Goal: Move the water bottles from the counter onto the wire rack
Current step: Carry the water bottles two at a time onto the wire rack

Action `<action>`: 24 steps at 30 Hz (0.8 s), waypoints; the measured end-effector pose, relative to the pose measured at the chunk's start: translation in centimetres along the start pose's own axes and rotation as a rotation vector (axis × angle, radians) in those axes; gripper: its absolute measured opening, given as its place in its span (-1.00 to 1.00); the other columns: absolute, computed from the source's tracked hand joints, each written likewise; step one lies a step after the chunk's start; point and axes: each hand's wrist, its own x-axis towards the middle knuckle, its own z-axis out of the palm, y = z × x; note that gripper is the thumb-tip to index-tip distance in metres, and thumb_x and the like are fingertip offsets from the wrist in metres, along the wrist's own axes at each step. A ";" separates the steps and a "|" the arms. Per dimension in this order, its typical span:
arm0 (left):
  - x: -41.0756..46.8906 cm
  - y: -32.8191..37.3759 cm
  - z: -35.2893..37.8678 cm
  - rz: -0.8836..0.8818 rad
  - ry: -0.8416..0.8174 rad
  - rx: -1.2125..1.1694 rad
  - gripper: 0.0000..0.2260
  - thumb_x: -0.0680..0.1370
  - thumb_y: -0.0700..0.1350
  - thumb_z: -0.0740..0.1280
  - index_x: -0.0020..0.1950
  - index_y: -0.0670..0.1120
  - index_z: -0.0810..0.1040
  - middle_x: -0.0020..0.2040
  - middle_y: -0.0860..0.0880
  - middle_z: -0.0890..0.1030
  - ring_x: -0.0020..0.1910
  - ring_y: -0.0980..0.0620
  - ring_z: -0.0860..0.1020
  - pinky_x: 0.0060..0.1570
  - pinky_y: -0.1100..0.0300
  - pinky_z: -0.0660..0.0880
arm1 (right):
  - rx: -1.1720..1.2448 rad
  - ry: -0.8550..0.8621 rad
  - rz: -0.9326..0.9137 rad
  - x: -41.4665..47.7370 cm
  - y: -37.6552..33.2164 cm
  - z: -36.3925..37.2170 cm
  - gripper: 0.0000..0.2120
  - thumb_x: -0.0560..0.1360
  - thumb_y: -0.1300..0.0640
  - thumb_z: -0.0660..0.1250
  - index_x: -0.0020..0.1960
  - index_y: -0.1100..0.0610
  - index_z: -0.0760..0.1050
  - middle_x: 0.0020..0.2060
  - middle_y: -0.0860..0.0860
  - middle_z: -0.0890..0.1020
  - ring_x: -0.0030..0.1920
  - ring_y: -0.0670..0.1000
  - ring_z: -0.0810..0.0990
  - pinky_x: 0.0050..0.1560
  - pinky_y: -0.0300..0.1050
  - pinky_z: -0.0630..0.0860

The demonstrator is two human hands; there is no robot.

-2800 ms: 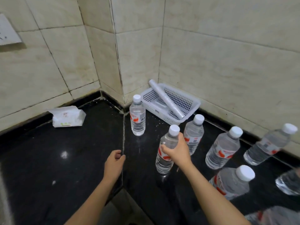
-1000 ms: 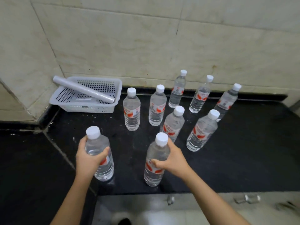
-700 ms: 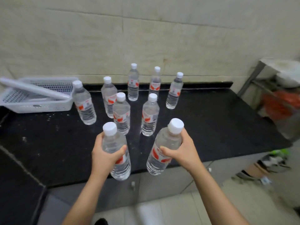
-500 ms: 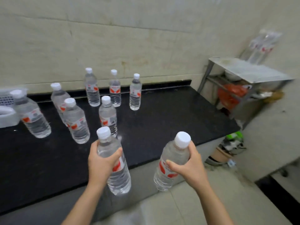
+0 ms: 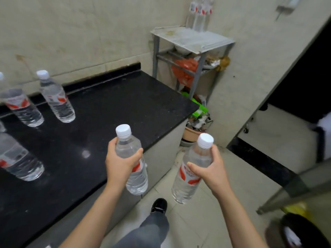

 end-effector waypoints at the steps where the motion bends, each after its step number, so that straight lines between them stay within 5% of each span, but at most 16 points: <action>1: 0.9 0.1 1.3 0.002 -0.012 -0.009 -0.51 0.30 -0.19 0.50 0.09 0.10 0.37 -0.08 0.28 0.47 -0.12 0.28 0.49 -0.17 0.38 0.36 | -0.012 -0.006 0.007 1.1 0.1 -0.6 -0.44 0.21 0.34 0.51 -0.02 -0.17 0.39 -0.14 -0.19 0.59 -0.13 -0.28 0.60 -0.23 -0.41 0.53; 6: 6.4 0.9 7.8 -0.001 -0.026 -0.063 -0.51 0.29 -0.18 0.50 0.10 0.09 0.38 -0.06 0.23 0.49 -0.07 0.17 0.52 -0.06 0.17 0.43 | -0.074 0.023 -0.012 9.2 -0.1 -4.0 -0.44 0.20 0.36 0.52 -0.01 -0.12 0.39 -0.09 -0.14 0.58 -0.13 -0.27 0.60 -0.17 -0.34 0.54; 12: 14.9 3.4 15.7 -0.040 -0.067 -0.143 -0.51 0.29 -0.16 0.50 0.15 0.03 0.42 0.09 -0.05 0.56 0.02 -0.03 0.57 0.03 0.02 0.51 | -0.131 0.103 -0.017 19.6 -0.4 -8.1 -0.44 0.20 0.35 0.51 -0.02 -0.14 0.39 -0.10 -0.16 0.59 -0.17 -0.30 0.59 -0.19 -0.42 0.51; 18: 18.7 5.1 22.9 -0.022 -0.148 -0.138 -0.55 0.31 -0.20 0.48 0.10 0.07 0.41 -0.03 0.09 0.55 -0.03 0.08 0.56 -0.01 0.05 0.50 | -0.158 0.097 -0.004 25.3 0.9 -12.1 -0.44 0.21 0.37 0.51 -0.02 -0.12 0.38 -0.09 -0.15 0.58 -0.14 -0.24 0.58 -0.16 -0.39 0.51; 24: 19.1 6.4 31.9 0.013 -0.201 -0.118 -0.55 0.29 -0.23 0.49 0.10 0.03 0.42 -0.04 0.04 0.57 -0.02 -0.03 0.58 0.02 0.00 0.51 | -0.084 0.117 0.008 29.3 3.0 -19.6 -0.42 0.17 0.26 0.54 0.04 -0.12 0.39 -0.08 -0.14 0.61 -0.10 -0.19 0.62 -0.18 -0.33 0.53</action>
